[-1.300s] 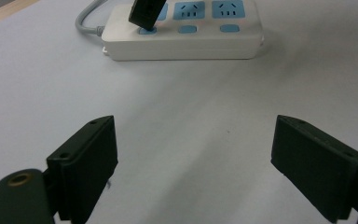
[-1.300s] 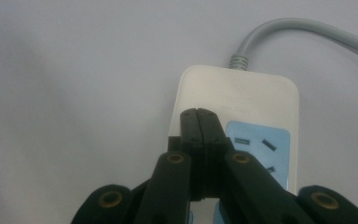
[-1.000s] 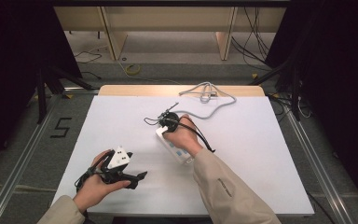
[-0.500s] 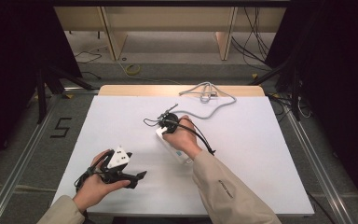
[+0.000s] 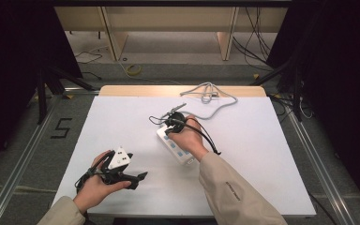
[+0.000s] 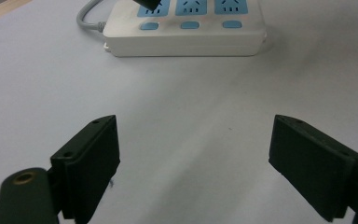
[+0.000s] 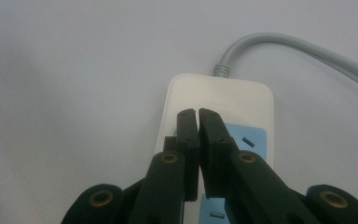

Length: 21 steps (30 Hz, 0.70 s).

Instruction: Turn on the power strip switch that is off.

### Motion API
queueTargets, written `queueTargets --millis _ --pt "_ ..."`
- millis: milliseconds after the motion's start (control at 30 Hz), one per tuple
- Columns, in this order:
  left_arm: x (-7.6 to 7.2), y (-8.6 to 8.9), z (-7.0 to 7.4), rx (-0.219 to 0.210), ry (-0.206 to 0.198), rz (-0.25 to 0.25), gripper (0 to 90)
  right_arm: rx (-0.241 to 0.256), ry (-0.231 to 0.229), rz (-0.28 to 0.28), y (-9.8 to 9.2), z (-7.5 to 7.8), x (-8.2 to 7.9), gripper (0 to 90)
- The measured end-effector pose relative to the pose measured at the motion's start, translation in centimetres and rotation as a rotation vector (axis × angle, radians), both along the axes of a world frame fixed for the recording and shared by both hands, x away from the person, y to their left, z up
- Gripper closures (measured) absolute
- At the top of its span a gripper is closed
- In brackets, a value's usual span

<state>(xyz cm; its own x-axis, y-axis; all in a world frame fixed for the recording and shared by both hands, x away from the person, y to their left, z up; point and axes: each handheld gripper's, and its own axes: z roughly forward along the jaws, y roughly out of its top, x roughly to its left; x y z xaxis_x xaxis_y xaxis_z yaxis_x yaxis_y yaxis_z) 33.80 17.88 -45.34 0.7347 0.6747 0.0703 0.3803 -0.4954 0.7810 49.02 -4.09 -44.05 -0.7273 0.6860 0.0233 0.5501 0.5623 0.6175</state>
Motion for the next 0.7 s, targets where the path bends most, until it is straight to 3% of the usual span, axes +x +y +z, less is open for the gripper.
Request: queueTargets --millis 700 --pt "0.0 0.0 0.0 0.002 0.003 0.004 15.5 0.031 -0.015 -0.001 -2.9 1.0 -1.0 79.5"
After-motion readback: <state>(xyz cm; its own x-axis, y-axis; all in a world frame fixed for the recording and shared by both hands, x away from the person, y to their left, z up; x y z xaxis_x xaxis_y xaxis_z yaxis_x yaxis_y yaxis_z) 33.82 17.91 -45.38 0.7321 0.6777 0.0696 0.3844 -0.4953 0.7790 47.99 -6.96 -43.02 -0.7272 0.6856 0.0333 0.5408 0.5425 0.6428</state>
